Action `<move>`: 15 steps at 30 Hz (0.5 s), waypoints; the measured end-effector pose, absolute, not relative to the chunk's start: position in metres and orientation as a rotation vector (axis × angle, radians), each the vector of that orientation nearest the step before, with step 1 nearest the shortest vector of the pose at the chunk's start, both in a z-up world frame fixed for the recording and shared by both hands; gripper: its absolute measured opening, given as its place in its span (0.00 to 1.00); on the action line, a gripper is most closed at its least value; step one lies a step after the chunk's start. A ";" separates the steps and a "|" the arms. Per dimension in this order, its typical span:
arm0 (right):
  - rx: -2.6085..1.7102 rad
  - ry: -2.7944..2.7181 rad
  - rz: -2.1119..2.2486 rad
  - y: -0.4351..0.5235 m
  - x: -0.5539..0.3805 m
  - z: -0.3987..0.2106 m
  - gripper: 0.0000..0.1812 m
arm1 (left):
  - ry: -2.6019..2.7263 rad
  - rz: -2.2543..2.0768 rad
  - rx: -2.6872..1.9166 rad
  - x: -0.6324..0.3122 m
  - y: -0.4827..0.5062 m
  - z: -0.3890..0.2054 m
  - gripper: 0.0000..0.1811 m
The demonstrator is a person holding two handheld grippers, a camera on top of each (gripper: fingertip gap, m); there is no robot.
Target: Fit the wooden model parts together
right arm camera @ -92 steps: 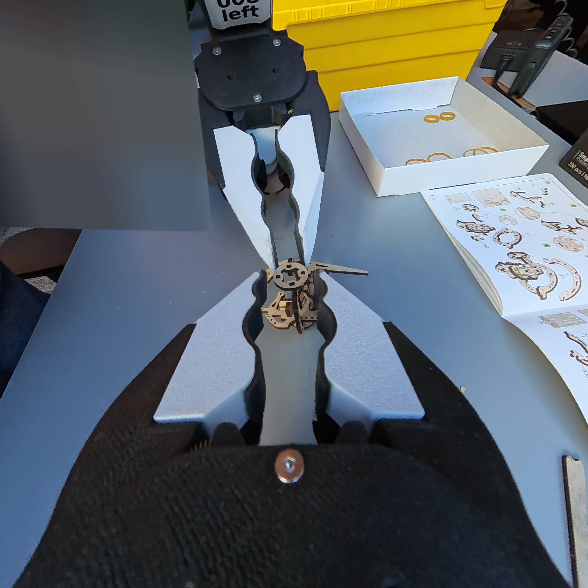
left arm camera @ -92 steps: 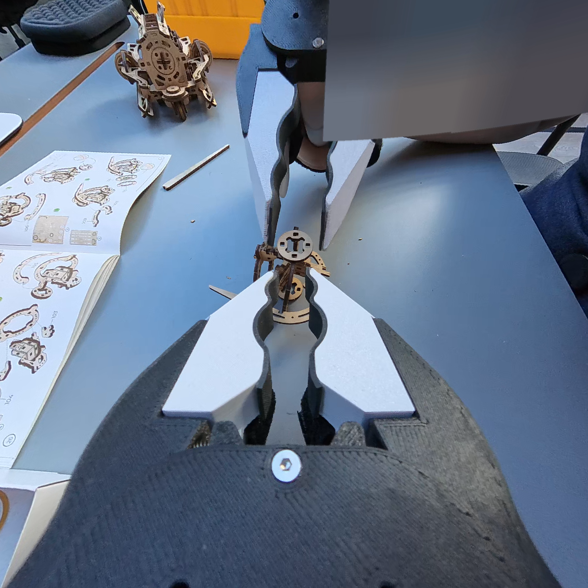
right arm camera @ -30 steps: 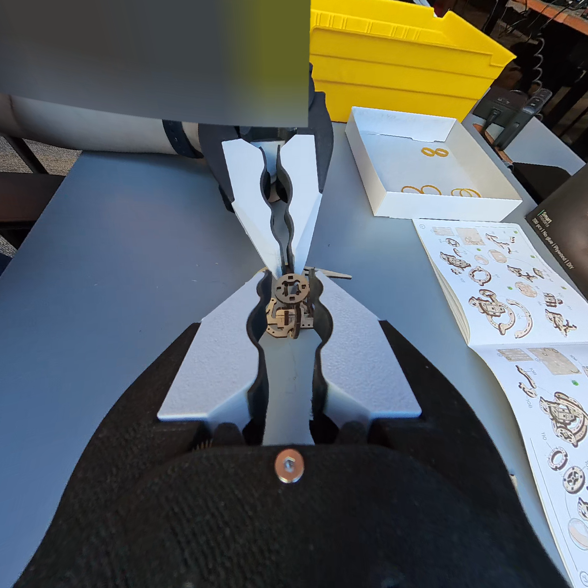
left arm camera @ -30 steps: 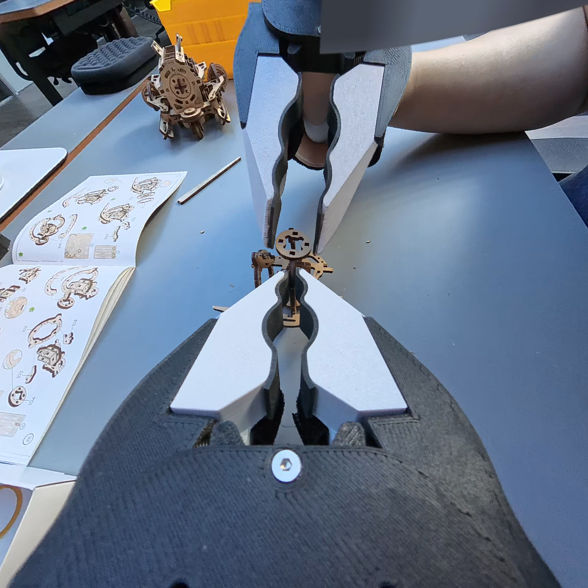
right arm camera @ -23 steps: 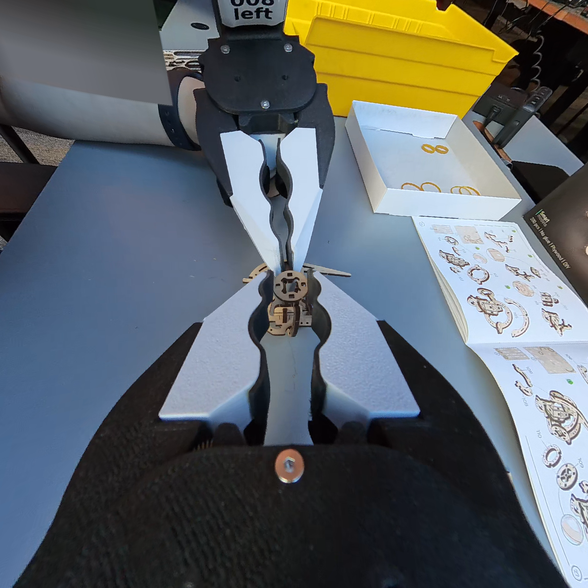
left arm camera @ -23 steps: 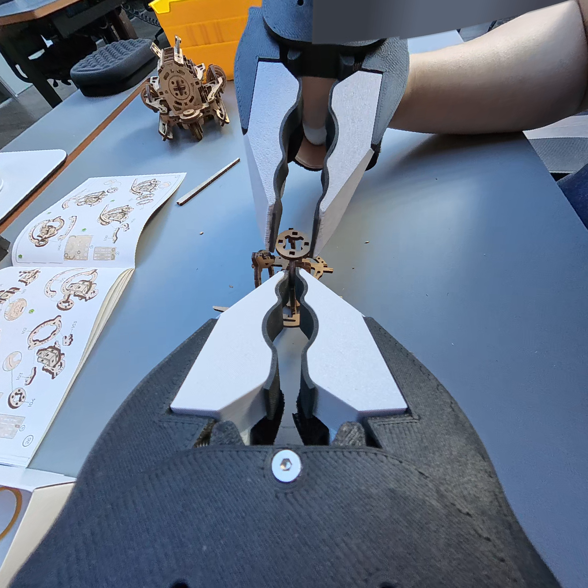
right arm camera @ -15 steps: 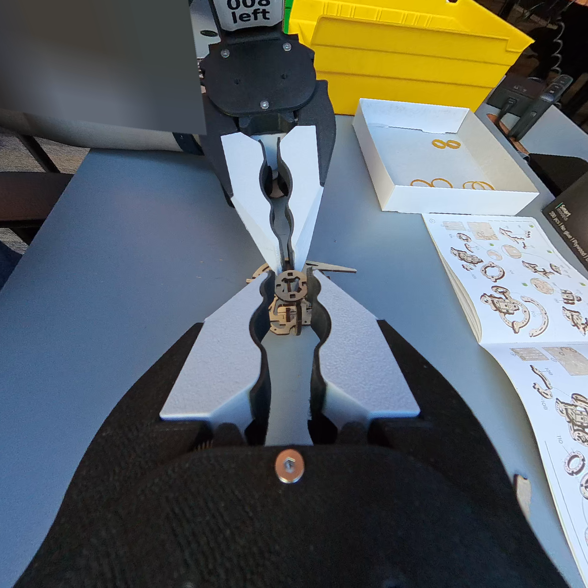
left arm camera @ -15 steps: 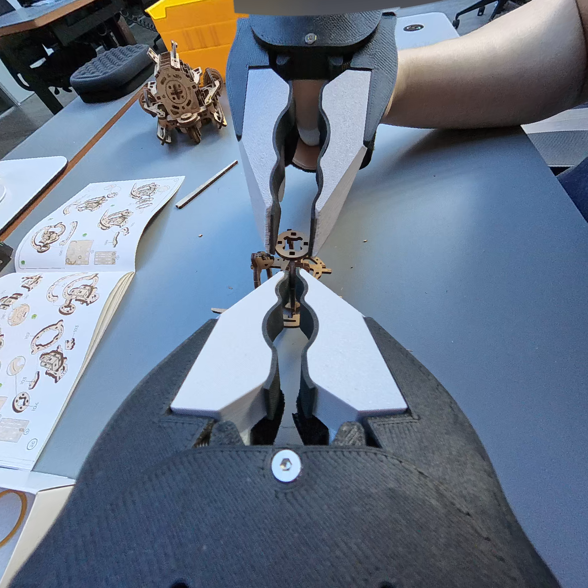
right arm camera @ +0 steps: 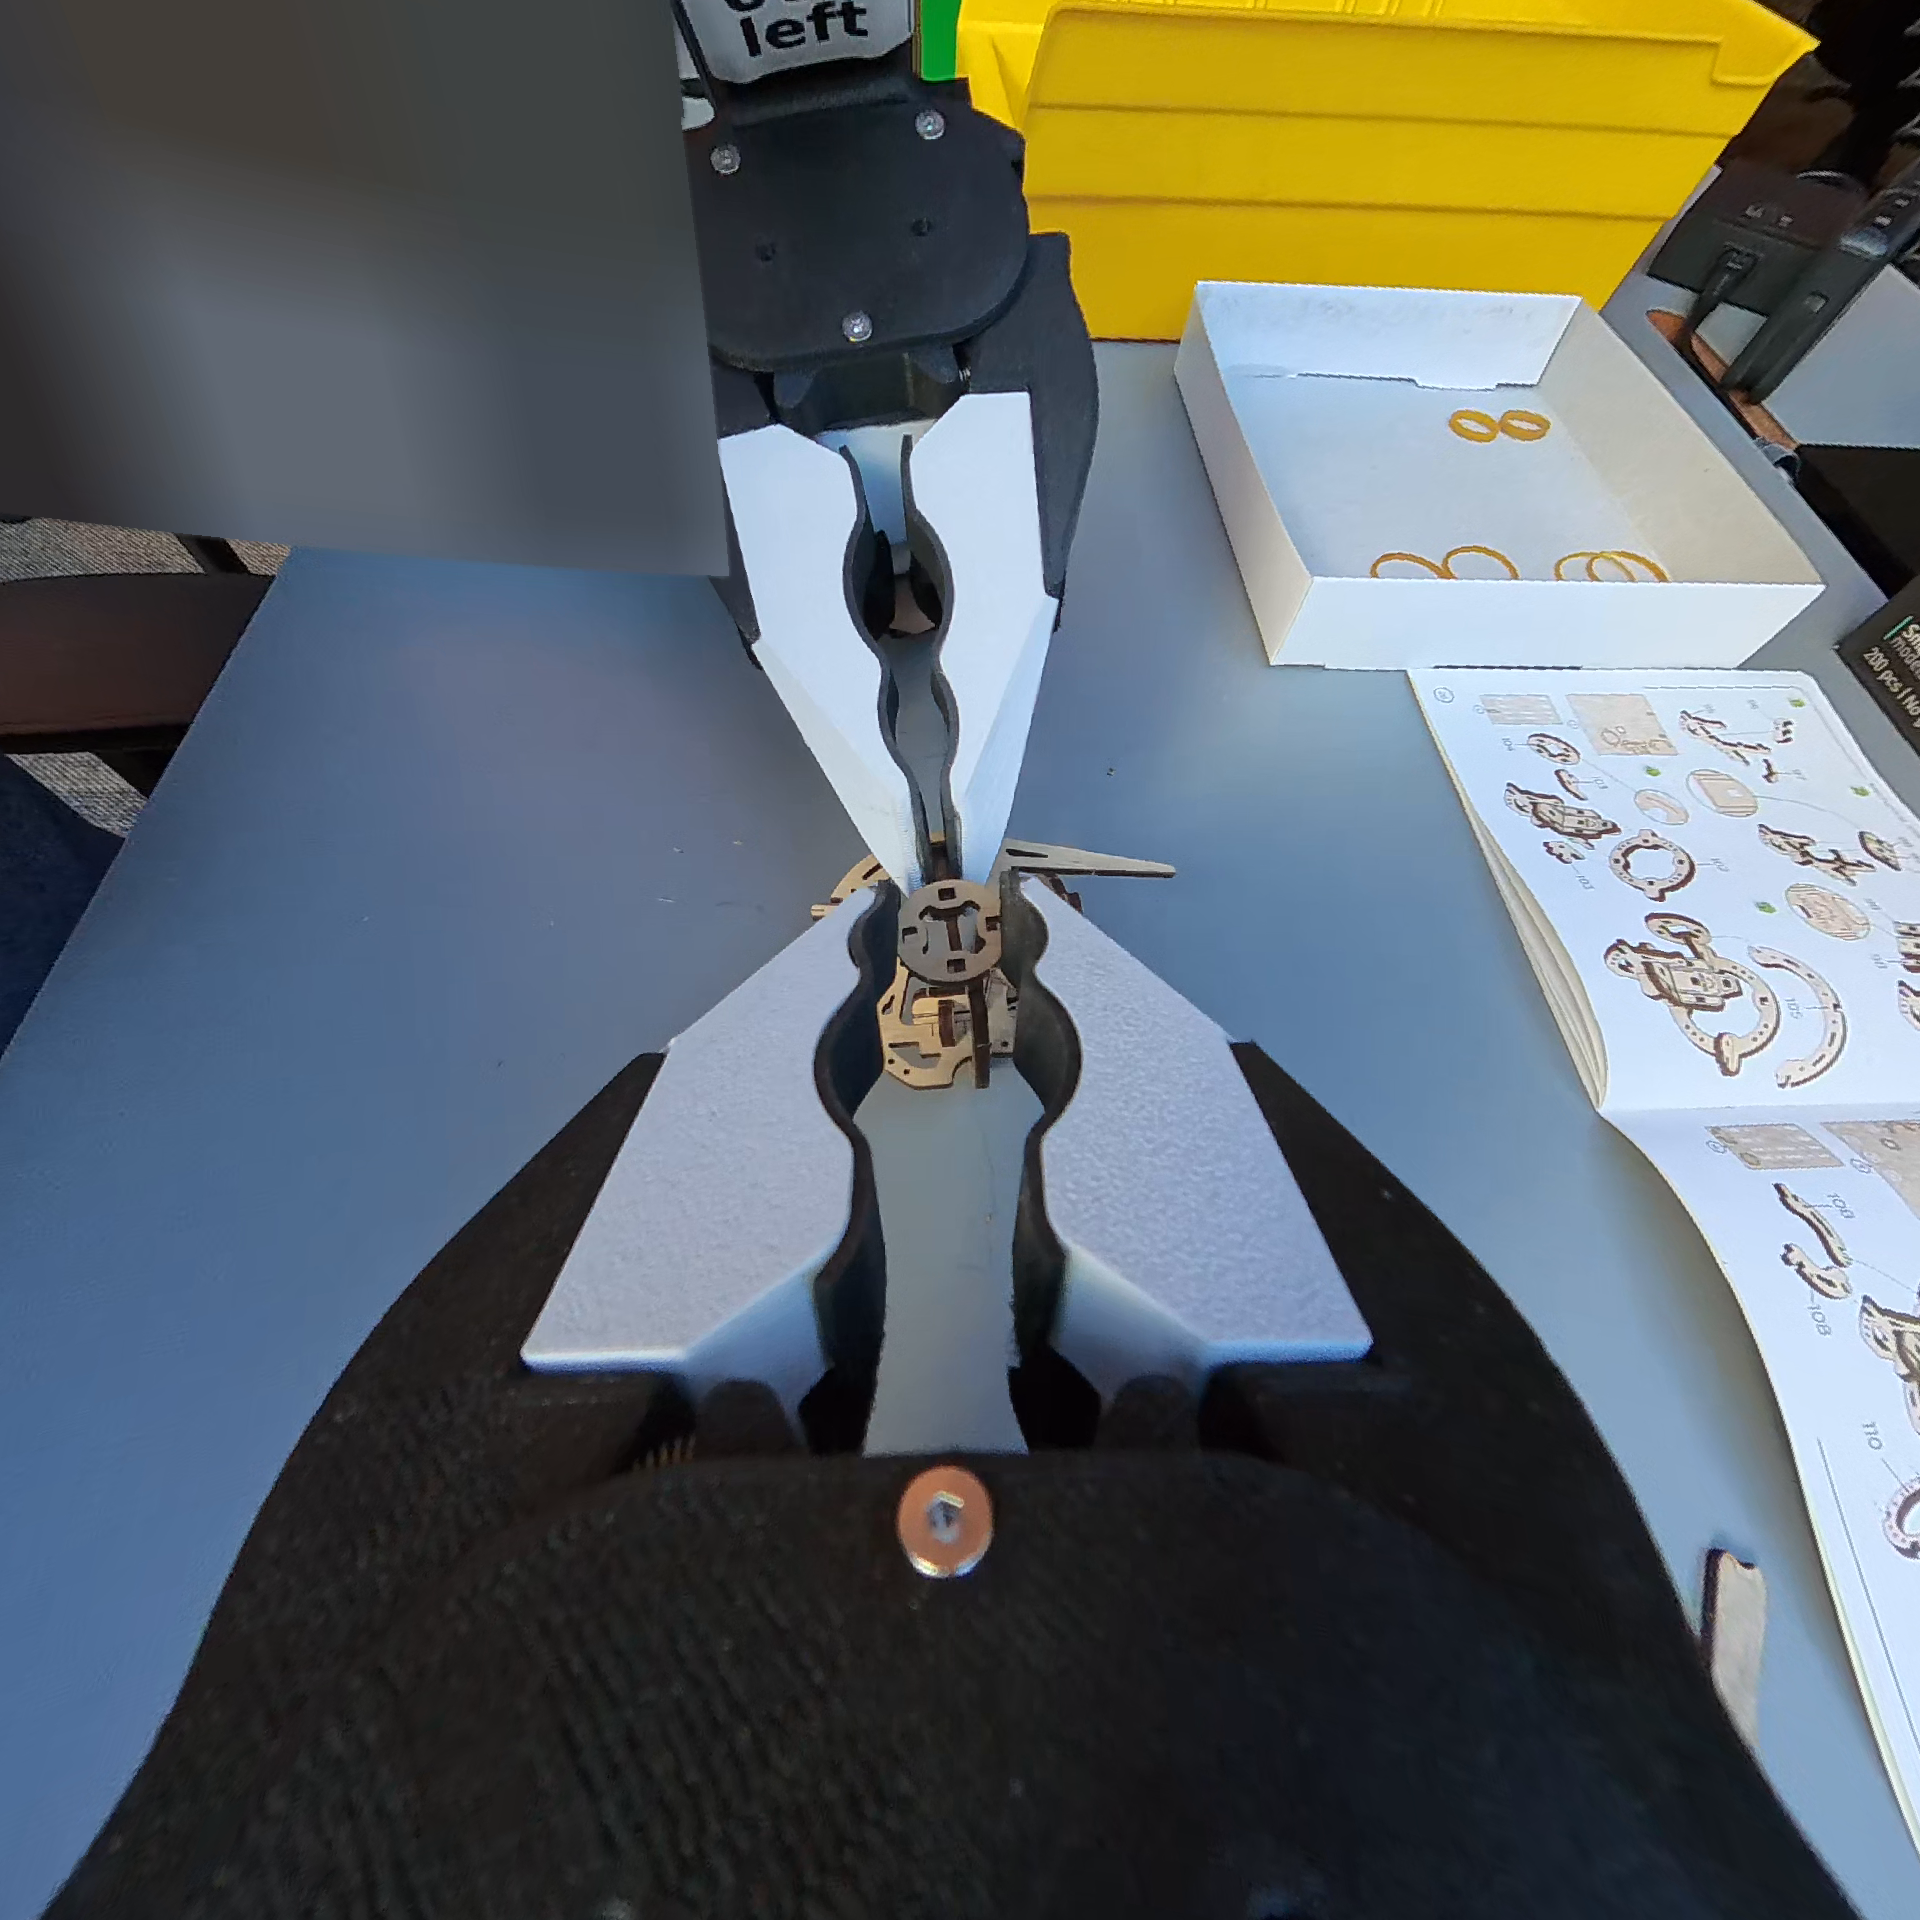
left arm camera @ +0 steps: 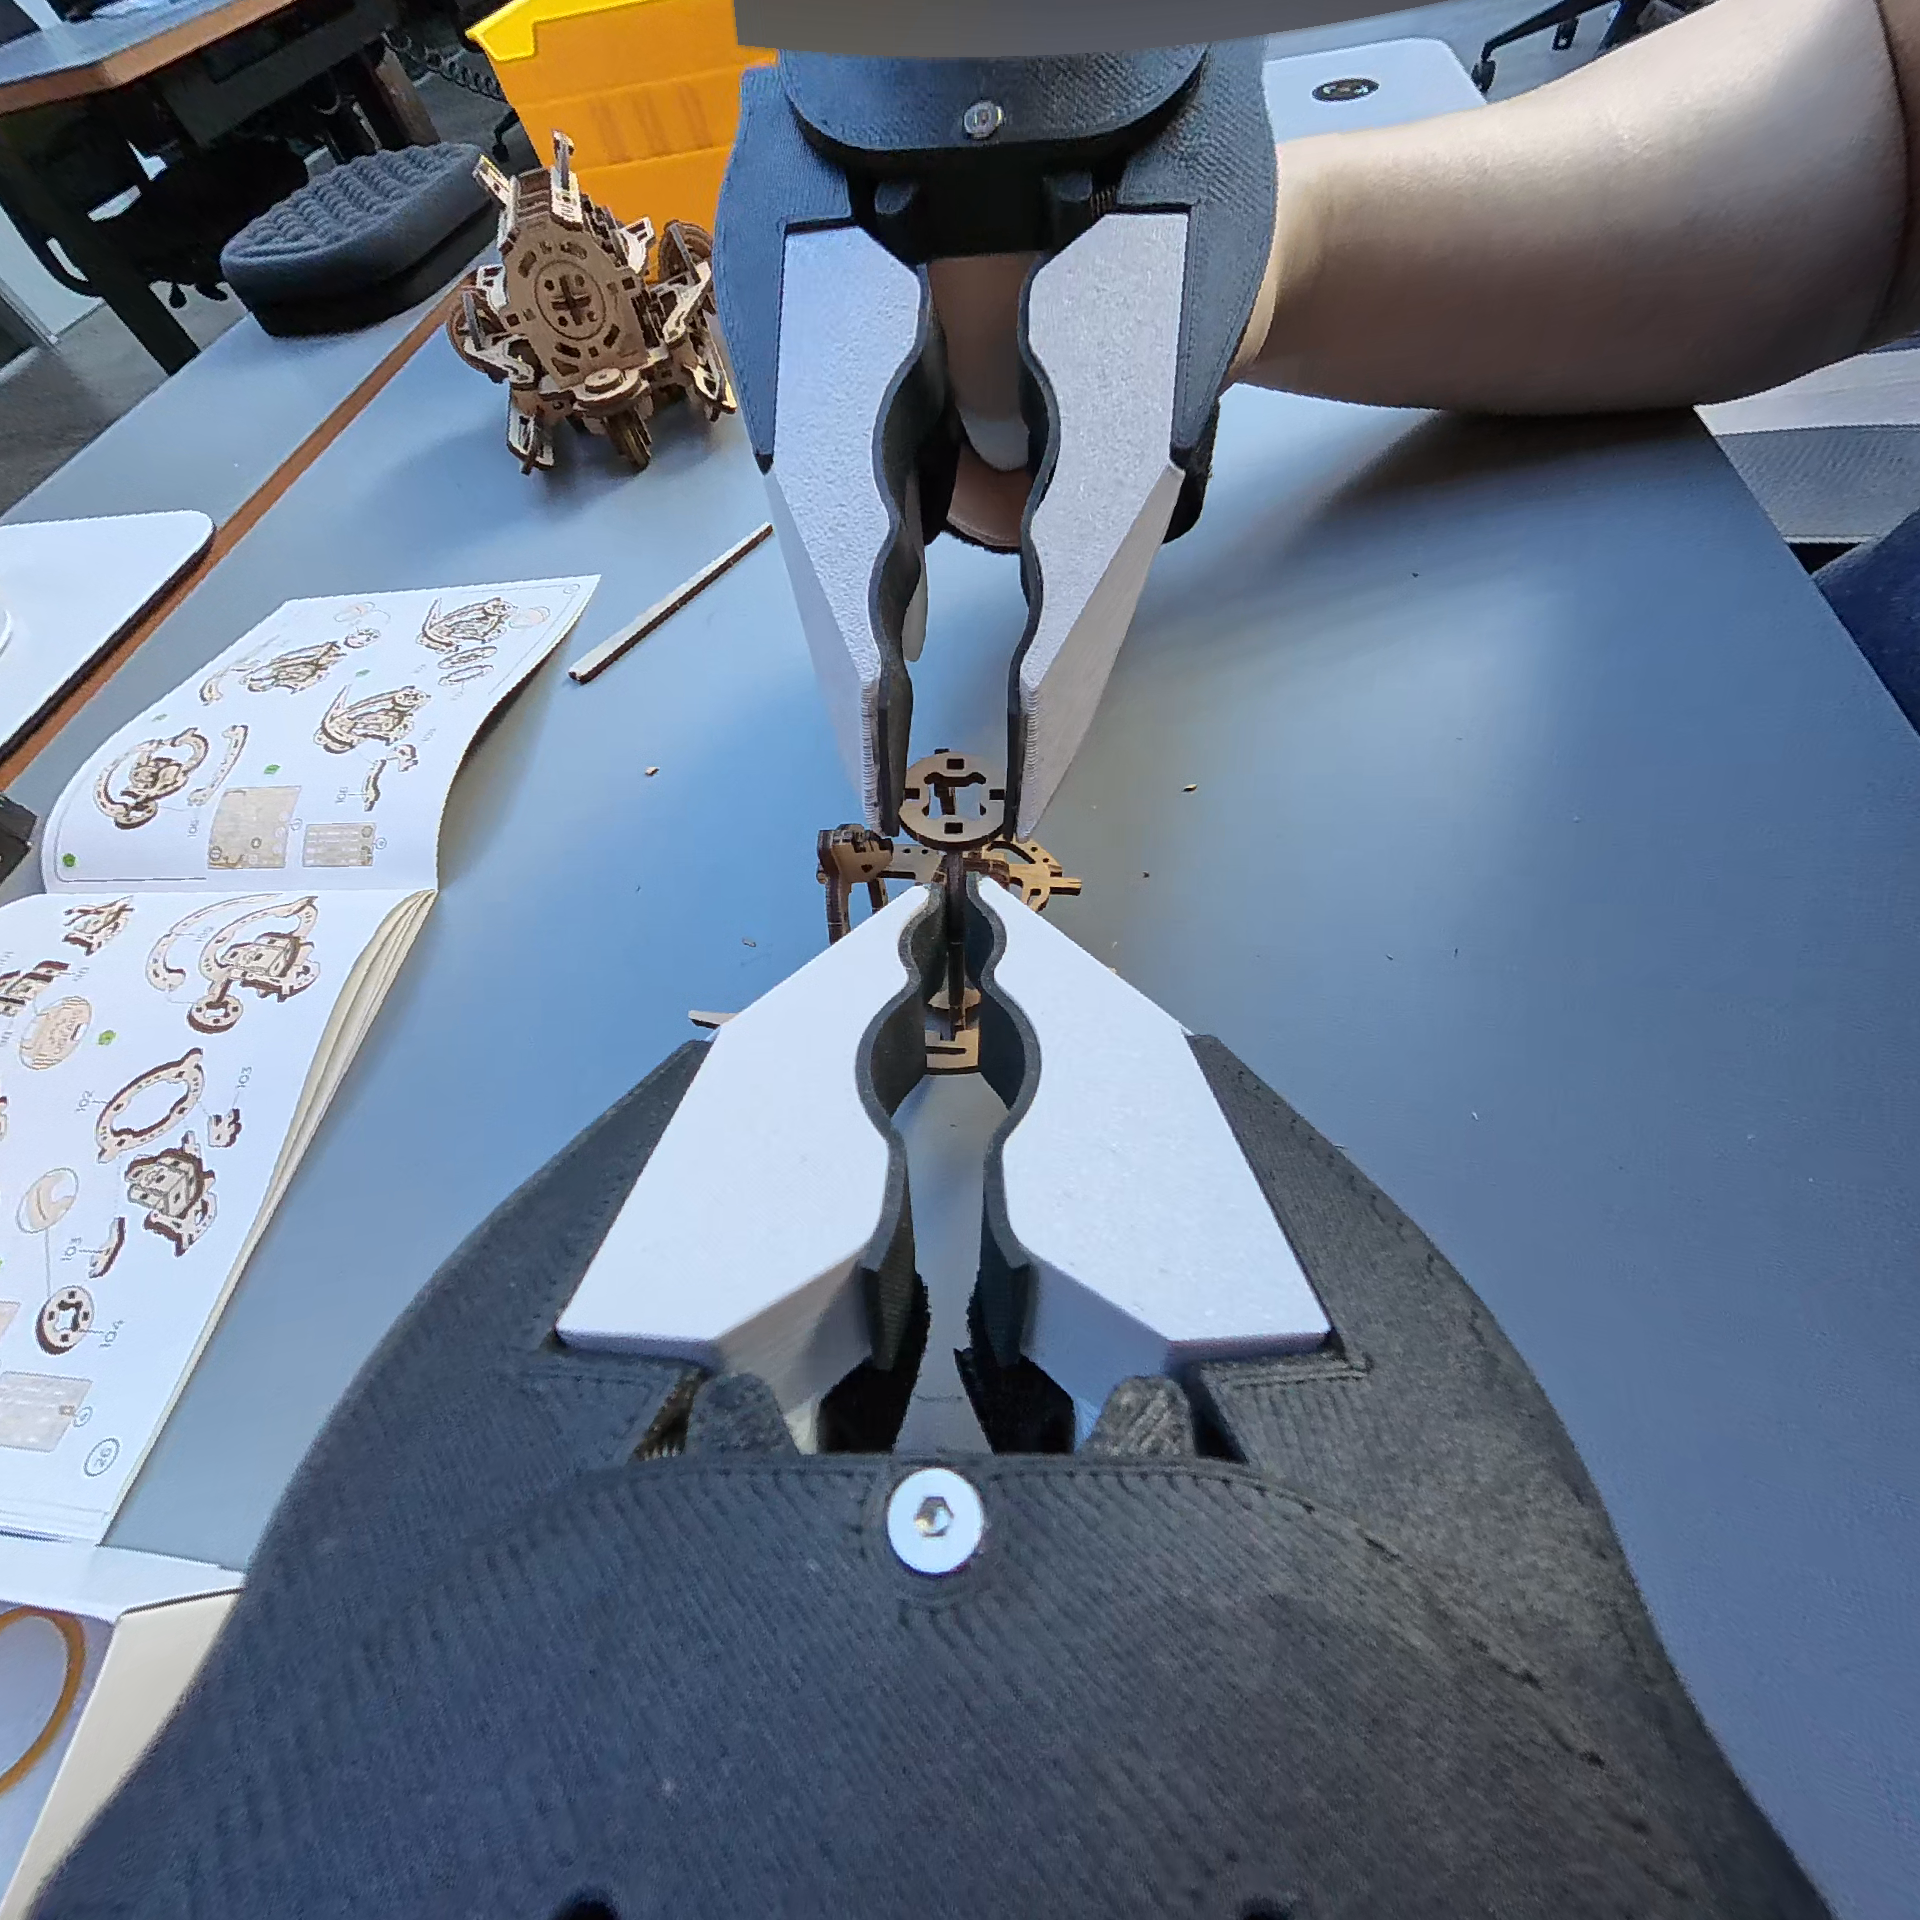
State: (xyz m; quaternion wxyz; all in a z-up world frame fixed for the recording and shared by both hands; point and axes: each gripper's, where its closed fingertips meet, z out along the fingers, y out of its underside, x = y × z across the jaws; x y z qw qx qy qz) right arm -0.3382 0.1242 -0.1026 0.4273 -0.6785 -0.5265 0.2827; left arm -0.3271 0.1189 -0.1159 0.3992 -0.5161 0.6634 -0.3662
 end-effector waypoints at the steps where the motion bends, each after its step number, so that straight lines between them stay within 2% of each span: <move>1: -1.693 -1.317 0.698 0.124 -0.338 -0.103 0.11 | 1.676 -0.931 -1.308 -0.327 0.119 -0.116 0.00; 7: -1.660 -1.321 0.616 0.126 -0.337 -0.099 0.11 | 1.658 -0.951 -1.330 -0.326 0.122 -0.115 0.00; 15: -1.639 -1.077 0.782 0.131 -0.319 -0.064 0.12 | 1.634 -0.949 -1.343 -0.326 0.125 -0.114 0.00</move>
